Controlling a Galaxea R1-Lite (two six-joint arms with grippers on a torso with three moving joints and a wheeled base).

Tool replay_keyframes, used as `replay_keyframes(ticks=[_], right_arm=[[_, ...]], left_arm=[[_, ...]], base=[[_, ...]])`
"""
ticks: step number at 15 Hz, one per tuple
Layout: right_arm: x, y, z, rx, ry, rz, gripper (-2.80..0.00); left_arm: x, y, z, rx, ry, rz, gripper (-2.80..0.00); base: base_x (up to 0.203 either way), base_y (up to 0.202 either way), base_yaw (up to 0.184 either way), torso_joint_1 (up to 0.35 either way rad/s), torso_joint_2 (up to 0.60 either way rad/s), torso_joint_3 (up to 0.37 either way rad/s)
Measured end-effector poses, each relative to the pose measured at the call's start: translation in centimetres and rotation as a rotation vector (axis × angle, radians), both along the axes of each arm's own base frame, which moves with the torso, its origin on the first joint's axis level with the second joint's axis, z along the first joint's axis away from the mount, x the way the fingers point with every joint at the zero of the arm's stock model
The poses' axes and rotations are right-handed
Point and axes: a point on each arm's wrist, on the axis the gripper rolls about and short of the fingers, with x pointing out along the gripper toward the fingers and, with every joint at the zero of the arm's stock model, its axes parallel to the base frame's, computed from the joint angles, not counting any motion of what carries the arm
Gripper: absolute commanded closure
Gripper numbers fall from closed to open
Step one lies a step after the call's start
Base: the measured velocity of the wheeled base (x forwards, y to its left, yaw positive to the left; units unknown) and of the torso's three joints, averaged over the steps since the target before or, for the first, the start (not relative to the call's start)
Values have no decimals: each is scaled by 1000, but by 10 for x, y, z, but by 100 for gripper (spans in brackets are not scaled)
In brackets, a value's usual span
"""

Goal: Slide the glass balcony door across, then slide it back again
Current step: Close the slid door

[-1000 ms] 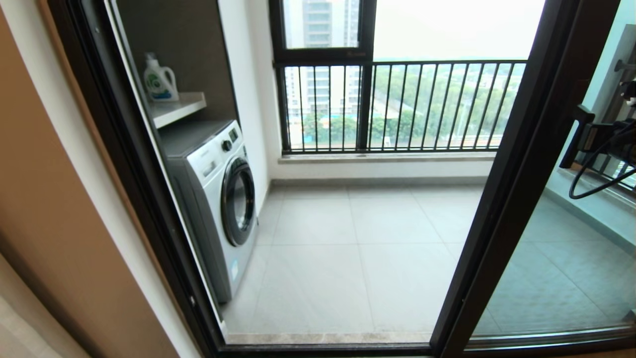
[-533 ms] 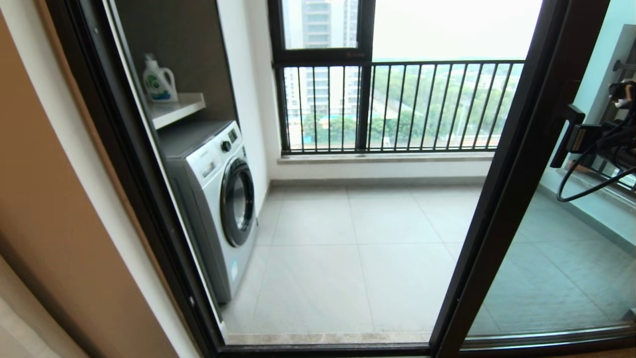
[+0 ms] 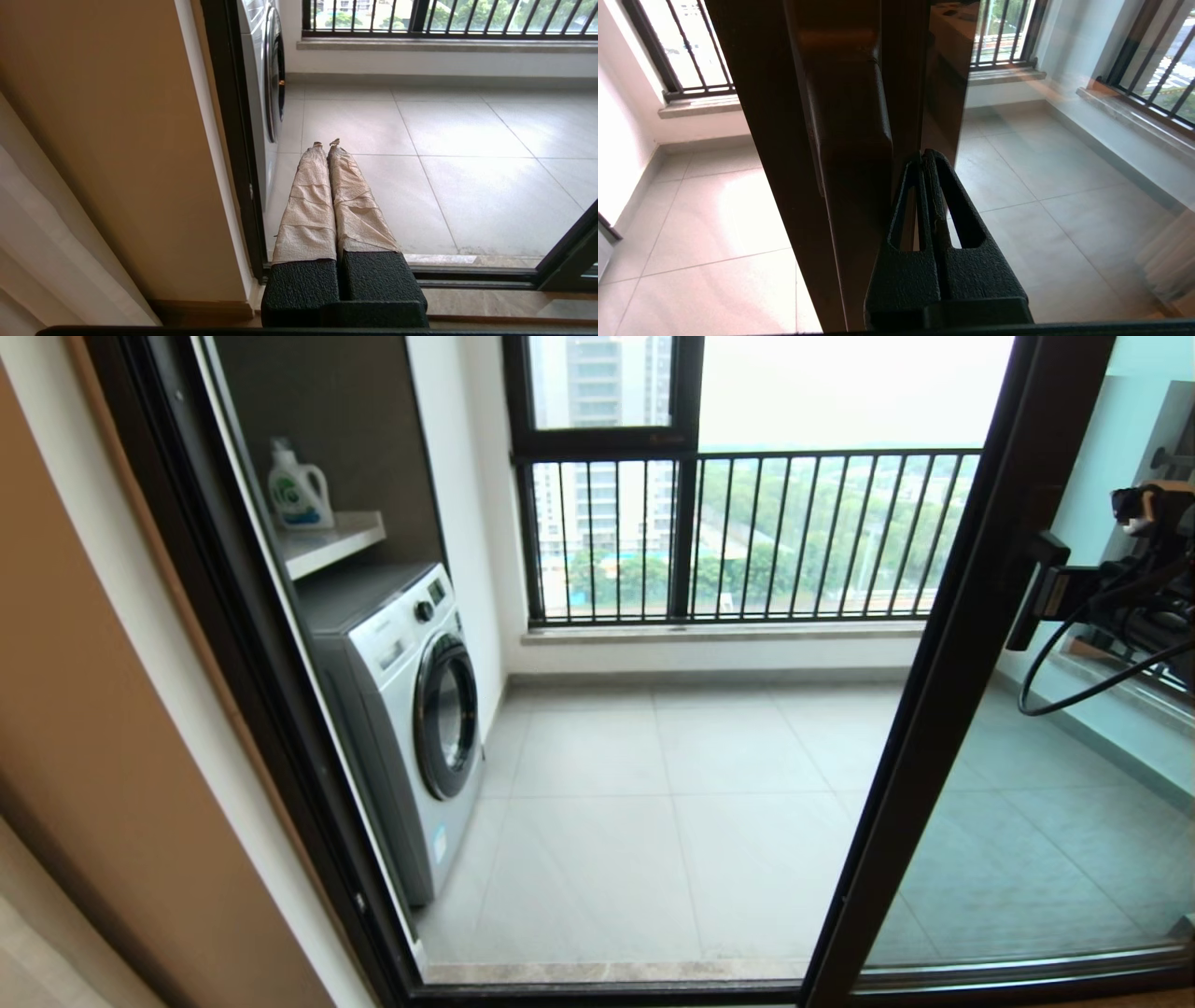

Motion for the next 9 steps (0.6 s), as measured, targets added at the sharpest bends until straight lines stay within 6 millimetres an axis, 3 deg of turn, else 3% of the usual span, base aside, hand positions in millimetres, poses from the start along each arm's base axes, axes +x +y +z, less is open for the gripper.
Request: replay_keyframes(ticks=[9], right_arm=[[6,57,3,-1,-25,61,0]], left_arm=[[0,0,0,0,0,0,0]], base=[[0,0,0,0,0,0]])
